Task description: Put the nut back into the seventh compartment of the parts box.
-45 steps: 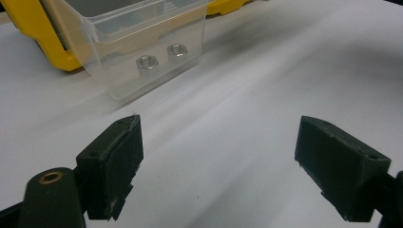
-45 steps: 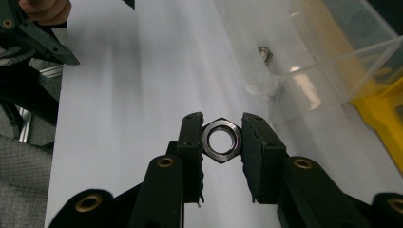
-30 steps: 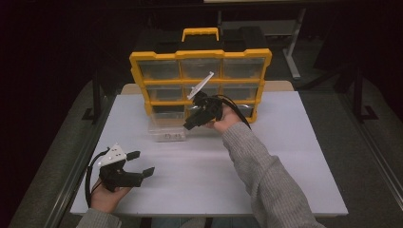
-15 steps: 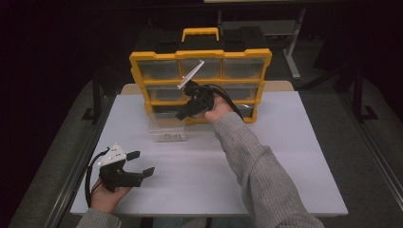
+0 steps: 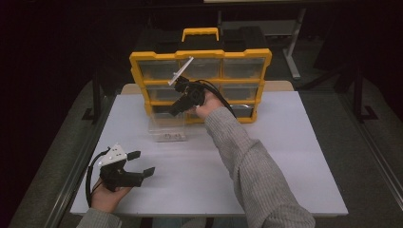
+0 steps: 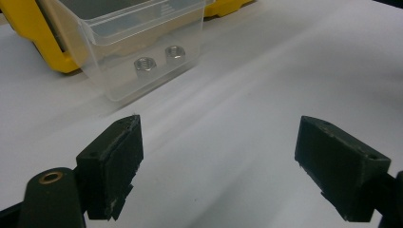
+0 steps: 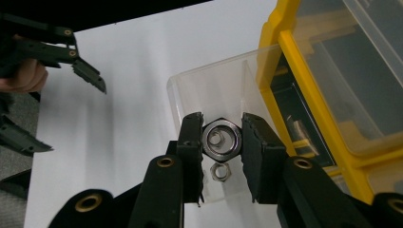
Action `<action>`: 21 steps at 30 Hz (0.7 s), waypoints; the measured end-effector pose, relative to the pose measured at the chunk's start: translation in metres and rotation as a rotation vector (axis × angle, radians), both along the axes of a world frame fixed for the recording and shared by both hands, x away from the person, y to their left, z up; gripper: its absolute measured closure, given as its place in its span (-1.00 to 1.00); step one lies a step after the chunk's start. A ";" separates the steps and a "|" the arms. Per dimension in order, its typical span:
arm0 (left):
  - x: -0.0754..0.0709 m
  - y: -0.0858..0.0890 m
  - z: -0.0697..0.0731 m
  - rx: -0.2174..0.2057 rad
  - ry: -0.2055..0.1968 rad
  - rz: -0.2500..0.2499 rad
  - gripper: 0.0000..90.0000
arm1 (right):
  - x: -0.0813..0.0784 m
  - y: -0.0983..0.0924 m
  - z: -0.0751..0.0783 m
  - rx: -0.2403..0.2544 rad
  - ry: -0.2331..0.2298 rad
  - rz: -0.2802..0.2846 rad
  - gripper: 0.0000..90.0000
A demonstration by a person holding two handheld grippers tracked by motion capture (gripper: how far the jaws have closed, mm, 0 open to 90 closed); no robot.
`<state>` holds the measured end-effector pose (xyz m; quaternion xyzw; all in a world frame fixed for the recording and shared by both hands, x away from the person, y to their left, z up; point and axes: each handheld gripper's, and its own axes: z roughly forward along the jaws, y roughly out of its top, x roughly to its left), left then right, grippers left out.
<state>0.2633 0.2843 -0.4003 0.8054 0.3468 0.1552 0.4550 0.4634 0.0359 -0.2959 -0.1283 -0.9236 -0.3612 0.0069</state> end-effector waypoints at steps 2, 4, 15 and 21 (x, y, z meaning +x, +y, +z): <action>0.000 0.000 0.000 0.000 0.001 0.000 -0.63 | 0.001 0.002 -0.002 0.000 0.002 -0.001 0.53; 0.000 -0.001 0.000 -0.004 0.001 0.002 -0.63 | 0.004 0.005 -0.008 -0.015 0.003 -0.008 0.53; 0.002 0.002 0.000 -0.015 0.000 0.003 -0.63 | 0.012 0.019 -0.030 -0.086 0.065 -0.046 0.53; 0.001 0.002 0.000 -0.008 -0.005 -0.004 -0.63 | 0.015 0.025 -0.040 -0.085 0.031 -0.019 0.53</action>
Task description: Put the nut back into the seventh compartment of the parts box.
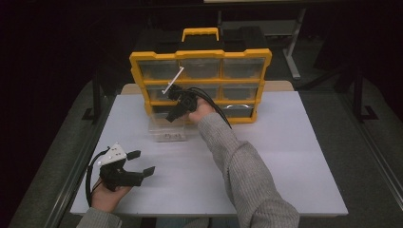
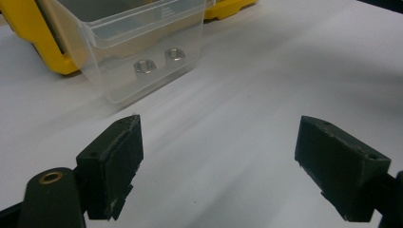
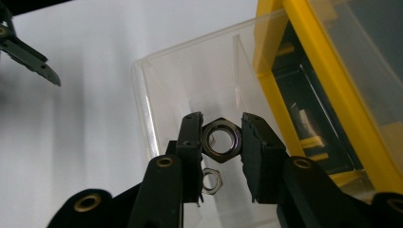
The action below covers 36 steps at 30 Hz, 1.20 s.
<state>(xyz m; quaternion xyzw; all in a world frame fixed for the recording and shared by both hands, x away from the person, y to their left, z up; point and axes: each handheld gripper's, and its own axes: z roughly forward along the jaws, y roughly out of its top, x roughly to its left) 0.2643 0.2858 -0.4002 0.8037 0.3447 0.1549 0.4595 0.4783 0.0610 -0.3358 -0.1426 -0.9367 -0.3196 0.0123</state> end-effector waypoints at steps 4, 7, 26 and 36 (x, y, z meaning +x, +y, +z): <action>0.000 0.002 0.000 -0.007 0.003 0.006 -0.63 | -0.001 0.002 -0.003 -0.007 0.009 -0.002 0.52; 0.000 0.002 0.001 -0.003 0.000 0.003 -0.63 | 0.000 0.003 -0.004 0.016 0.030 0.005 0.45; -0.001 -0.001 0.000 -0.021 0.008 0.003 -0.63 | -0.018 -0.061 0.021 0.183 0.034 -0.032 0.20; 0.001 -0.001 -0.001 -0.024 0.015 0.005 -0.63 | -0.037 -0.114 0.014 0.250 -0.007 -0.080 -0.07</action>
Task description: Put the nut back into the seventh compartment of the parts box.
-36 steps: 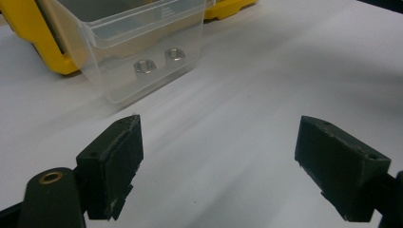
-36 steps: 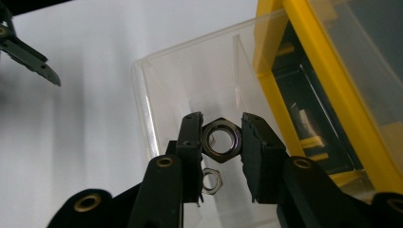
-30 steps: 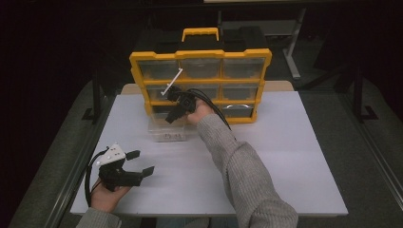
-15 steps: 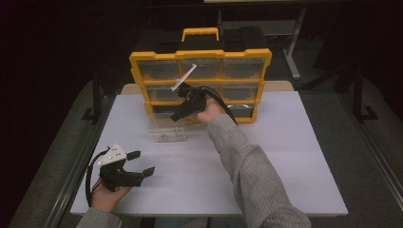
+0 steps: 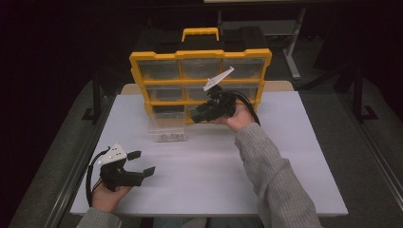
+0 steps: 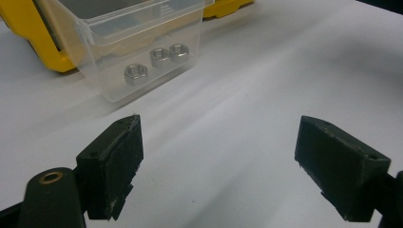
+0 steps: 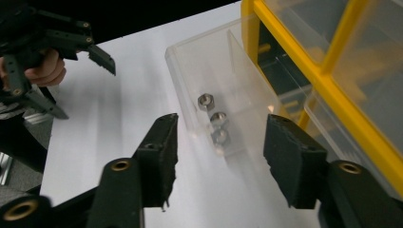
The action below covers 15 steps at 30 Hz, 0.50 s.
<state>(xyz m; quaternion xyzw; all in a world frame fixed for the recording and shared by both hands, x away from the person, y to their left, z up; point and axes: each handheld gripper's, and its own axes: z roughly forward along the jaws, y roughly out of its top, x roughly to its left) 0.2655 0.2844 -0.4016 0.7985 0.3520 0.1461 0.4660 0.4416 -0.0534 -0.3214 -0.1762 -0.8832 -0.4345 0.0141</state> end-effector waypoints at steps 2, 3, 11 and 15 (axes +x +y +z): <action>0.000 -0.001 0.000 0.002 0.003 0.001 -0.63 | -0.004 -0.010 -0.003 0.014 0.011 -0.015 -0.14; 0.000 -0.001 0.000 0.002 0.000 0.000 -0.63 | -0.007 -0.015 -0.006 0.021 0.016 -0.024 -0.16; 0.000 -0.003 0.002 -0.003 -0.006 -0.008 -0.63 | -0.019 -0.044 -0.020 0.056 0.018 -0.098 -0.29; 0.001 -0.002 0.001 0.005 -0.006 -0.012 -0.63 | -0.023 -0.055 -0.021 0.069 0.001 -0.116 -0.35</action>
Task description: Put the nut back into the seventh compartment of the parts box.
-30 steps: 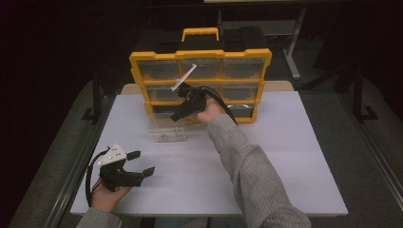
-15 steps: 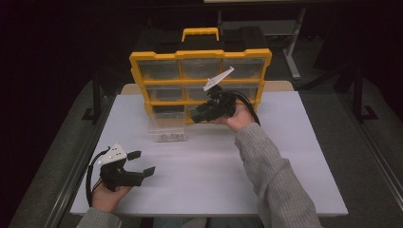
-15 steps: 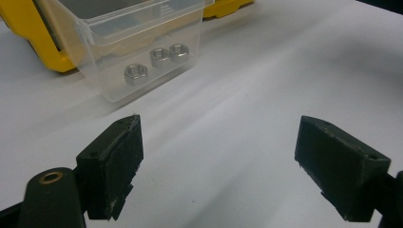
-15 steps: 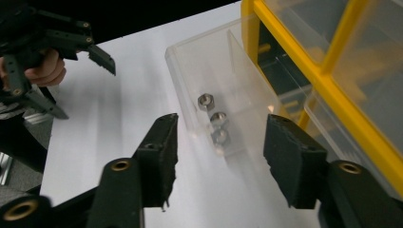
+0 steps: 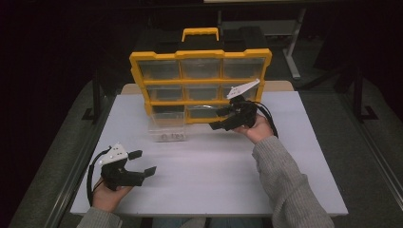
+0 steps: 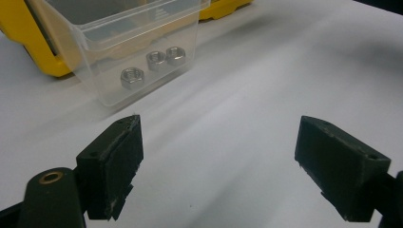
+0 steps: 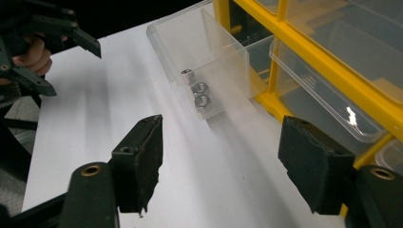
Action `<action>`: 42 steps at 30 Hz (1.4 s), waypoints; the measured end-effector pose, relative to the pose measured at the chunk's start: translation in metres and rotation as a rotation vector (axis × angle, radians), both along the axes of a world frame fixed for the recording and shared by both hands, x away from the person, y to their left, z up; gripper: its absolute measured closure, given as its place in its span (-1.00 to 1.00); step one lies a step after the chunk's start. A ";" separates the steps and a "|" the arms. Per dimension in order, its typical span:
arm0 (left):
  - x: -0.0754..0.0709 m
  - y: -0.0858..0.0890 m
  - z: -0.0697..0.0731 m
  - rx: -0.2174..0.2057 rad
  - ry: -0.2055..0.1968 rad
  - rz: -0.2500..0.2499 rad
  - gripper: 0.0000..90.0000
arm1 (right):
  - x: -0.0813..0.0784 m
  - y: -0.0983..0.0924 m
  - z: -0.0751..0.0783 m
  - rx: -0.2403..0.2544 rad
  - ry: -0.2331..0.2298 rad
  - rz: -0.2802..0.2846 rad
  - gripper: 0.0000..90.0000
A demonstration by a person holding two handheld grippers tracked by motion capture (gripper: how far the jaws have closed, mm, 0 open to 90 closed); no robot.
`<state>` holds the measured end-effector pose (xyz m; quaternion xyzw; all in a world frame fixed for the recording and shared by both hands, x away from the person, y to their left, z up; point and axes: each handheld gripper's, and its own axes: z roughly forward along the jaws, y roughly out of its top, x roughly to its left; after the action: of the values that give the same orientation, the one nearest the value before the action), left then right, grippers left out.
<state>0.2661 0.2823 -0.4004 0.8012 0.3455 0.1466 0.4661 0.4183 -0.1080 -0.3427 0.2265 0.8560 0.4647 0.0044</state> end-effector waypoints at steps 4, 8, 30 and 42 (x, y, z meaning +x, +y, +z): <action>0.000 0.001 0.000 -0.005 0.006 0.000 -0.63 | -0.006 -0.009 -0.005 -0.011 -0.002 -0.034 -0.41; 0.000 -0.001 -0.001 -0.013 0.007 0.001 -0.63 | -0.010 -0.014 -0.014 -0.025 -0.005 -0.052 -0.50; 0.001 -0.001 -0.005 0.008 0.012 -0.012 -0.66 | -0.043 -0.063 -0.036 -0.002 -0.019 -0.165 -0.64; 0.001 -0.002 -0.007 0.012 0.019 -0.009 -0.66 | -0.060 -0.079 -0.041 -0.002 -0.039 -0.198 -0.68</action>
<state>0.2673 0.2808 -0.4072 0.8068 0.3454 0.1392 0.4586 0.3584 -0.1866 -0.3839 0.3010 0.8297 0.4652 0.0674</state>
